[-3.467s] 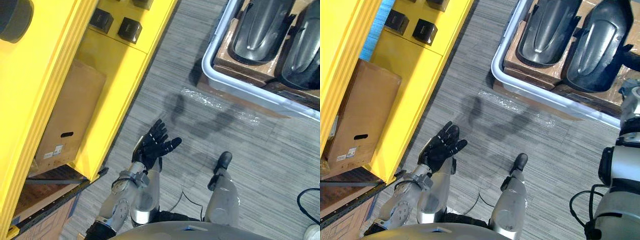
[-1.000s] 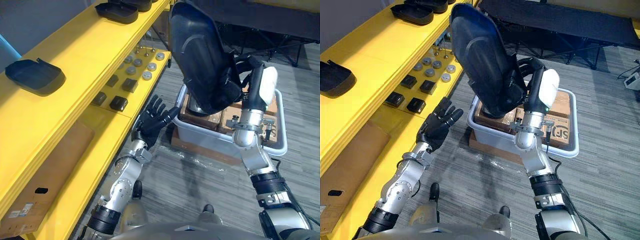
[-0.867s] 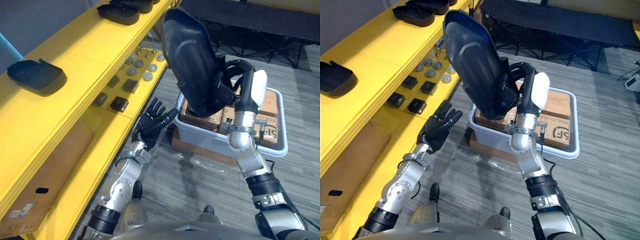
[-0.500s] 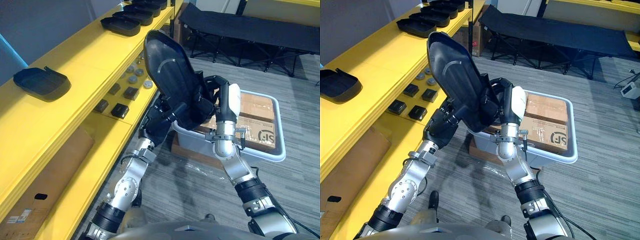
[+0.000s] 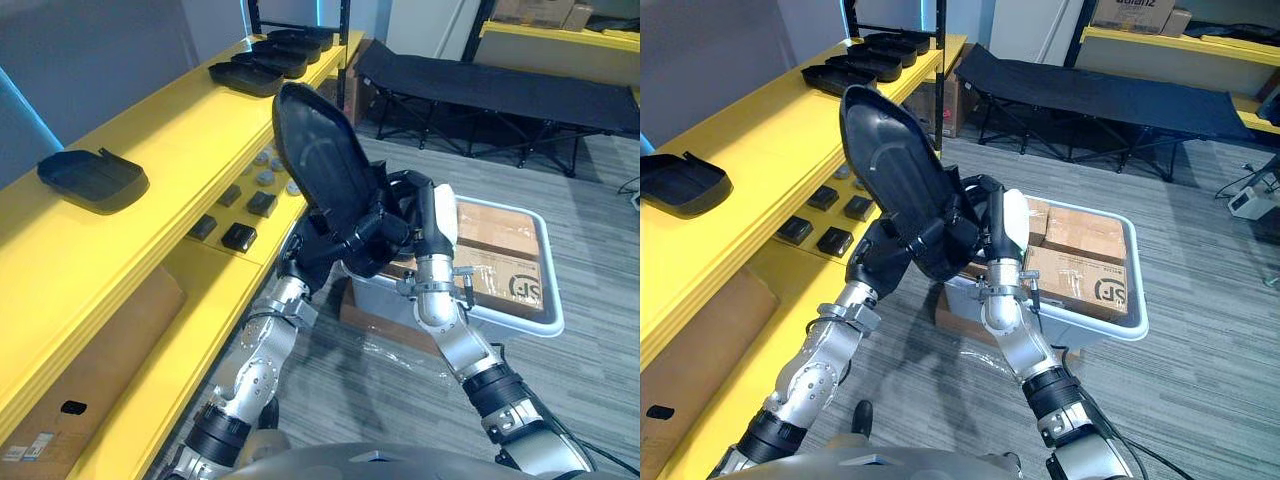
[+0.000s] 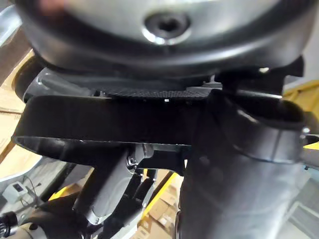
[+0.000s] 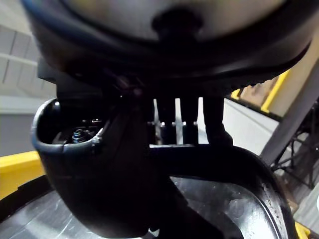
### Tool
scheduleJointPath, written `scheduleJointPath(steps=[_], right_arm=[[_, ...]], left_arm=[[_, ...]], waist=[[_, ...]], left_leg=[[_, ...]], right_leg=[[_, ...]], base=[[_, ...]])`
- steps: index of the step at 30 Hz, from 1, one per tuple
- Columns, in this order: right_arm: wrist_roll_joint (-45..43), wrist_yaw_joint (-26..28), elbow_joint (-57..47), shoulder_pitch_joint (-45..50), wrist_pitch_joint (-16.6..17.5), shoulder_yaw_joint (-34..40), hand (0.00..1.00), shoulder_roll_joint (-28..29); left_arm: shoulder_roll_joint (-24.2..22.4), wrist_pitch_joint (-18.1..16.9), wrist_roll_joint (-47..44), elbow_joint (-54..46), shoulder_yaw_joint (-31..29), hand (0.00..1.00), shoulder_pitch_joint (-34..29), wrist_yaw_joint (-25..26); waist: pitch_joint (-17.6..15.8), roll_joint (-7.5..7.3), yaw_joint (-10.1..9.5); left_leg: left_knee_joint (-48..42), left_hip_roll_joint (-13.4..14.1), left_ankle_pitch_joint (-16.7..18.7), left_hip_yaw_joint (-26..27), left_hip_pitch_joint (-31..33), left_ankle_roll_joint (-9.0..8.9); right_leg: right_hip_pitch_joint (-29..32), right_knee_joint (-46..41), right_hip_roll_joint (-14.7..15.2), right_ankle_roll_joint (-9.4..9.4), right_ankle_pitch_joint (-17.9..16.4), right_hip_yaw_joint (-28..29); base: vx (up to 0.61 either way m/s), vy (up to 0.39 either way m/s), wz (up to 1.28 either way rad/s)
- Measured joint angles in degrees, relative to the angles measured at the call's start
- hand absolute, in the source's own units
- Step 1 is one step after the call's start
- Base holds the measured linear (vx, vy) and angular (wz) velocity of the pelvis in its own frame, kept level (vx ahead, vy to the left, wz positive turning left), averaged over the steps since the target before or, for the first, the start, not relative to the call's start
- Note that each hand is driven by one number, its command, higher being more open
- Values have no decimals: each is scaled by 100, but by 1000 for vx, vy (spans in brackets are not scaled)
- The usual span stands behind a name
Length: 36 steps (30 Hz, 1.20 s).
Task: Walk over and take three plastic housings, then place them on the shelf
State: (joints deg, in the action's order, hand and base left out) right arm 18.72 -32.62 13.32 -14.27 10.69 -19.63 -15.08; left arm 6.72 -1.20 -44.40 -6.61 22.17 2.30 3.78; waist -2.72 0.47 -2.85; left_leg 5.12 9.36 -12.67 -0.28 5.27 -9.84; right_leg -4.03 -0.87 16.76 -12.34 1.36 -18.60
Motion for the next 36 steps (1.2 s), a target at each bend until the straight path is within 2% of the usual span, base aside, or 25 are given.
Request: scheduleJointPath(steps=[3, 4, 10, 16, 22, 26, 27, 36], right_arm=[[-1, 12, 0, 0, 0, -97, 0, 33], [-2, 17, -1, 0, 0, -127, 0, 46], [-6, 109, -1, 0, 7, -155, 0, 156], [-108, -14, -126, 12, 505, -256, 0, 205], [-112, -13, -284, 17, 732, -387, 0, 372], [-117, -59, -287, 37, 822, -373, 0, 485], [-117, -61, -287, 59, 878, -364, 100, 484], [-54, -284, -323, 253, 1119, -443, 100, 518]], left_arm=[[-1, 0, 245, 0, 1, 100, 0, 173], [-1, 0, 258, 0, 1, 0, -1, 221], [-4, -29, 175, 1, -38, 0, -2, 238], [-24, -185, -136, 68, -366, 0, -14, 590], [-17, -551, -288, 284, -494, 0, -17, 618], [-29, -632, -287, 284, -494, 0, -17, 618], [-29, -634, -287, 284, -493, 0, -17, 618], [-97, -798, 155, 196, -456, 0, -16, 632]], waist=[[48, -21, -2], [62, -27, -8], [67, -33, -11], [88, -45, 18], [114, -78, 4], [161, -140, 12], [173, -159, 11], [193, -176, 27]], left_leg=[[0, 0, 2, 0, -1, -2], [0, 0, 2, 0, -1, -2], [-1, 0, 4, 1, -10, -4], [-3, 3, 13, 10, -20, -13], [-2, 3, 15, 10, -20, -15], [-2, 3, 27, 11, -20, -14], [-2, 3, 38, 11, -20, -13], [-14, 3, 43, 25, -67, -16]], right_leg=[[0, 1, 0, 1, 0, 0], [-1, 1, 0, 1, 0, 0], [-3, 2, 0, 3, 2, 0], [-4, 10, -1, 4, 3, 4], [-9, 15, 0, 4, 2, 3], [-10, 15, 1, 5, 2, 3], [-10, 15, 1, 5, 2, 3], [-47, 20, 2, 6, 2, 5]], base=[[0, 0, 0], [0, 0, 0], [0, 0, 0], [0, 0, 0], [0, 0, 0], [0, 0, 0], [0, 0, 0], [0, 0, 0]])
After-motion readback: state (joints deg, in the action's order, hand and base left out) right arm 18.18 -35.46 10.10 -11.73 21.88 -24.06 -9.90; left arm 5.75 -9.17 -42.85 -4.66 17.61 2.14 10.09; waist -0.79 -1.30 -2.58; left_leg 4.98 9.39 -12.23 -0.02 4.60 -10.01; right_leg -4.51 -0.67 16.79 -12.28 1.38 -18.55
